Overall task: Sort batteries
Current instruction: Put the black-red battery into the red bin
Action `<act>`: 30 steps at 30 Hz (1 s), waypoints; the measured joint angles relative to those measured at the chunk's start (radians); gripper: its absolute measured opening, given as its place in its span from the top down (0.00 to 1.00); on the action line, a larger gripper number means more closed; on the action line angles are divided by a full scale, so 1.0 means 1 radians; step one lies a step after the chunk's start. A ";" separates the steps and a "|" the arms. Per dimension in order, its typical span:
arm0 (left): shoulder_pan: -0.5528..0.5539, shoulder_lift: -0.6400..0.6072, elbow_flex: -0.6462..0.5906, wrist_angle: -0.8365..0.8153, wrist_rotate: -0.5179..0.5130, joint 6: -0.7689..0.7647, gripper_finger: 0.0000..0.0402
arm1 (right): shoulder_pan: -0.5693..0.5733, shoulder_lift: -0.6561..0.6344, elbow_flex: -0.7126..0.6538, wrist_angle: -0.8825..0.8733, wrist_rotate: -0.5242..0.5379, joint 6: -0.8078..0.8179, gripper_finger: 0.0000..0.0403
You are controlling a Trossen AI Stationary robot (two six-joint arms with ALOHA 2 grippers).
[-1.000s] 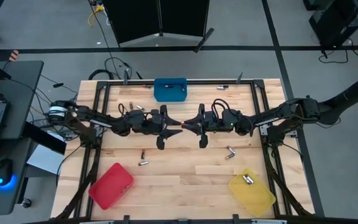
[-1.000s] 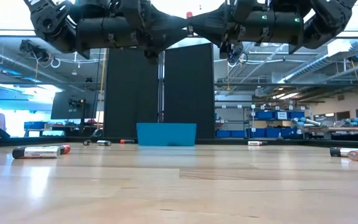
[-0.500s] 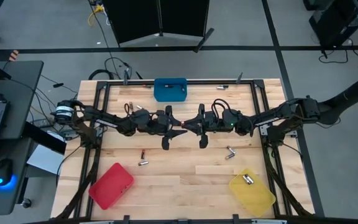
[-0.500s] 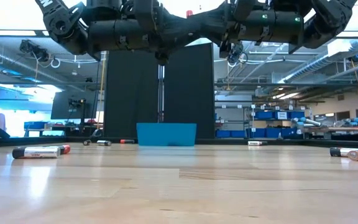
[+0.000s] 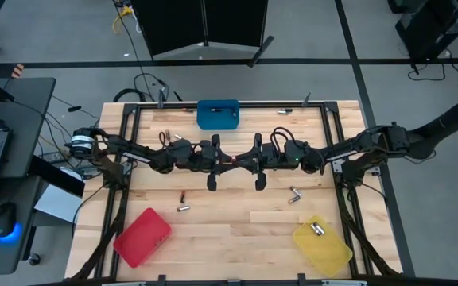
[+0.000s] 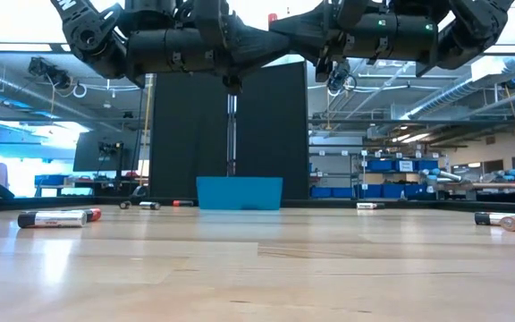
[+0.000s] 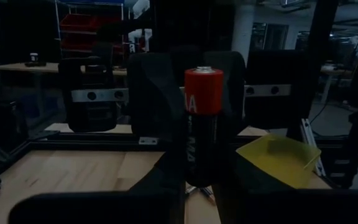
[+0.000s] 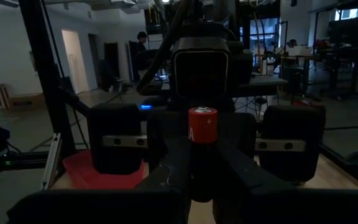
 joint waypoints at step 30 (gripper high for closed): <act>-0.003 -0.316 0.004 -0.622 -0.007 0.158 0.86 | -0.015 -0.281 0.000 -0.429 0.203 -0.098 0.56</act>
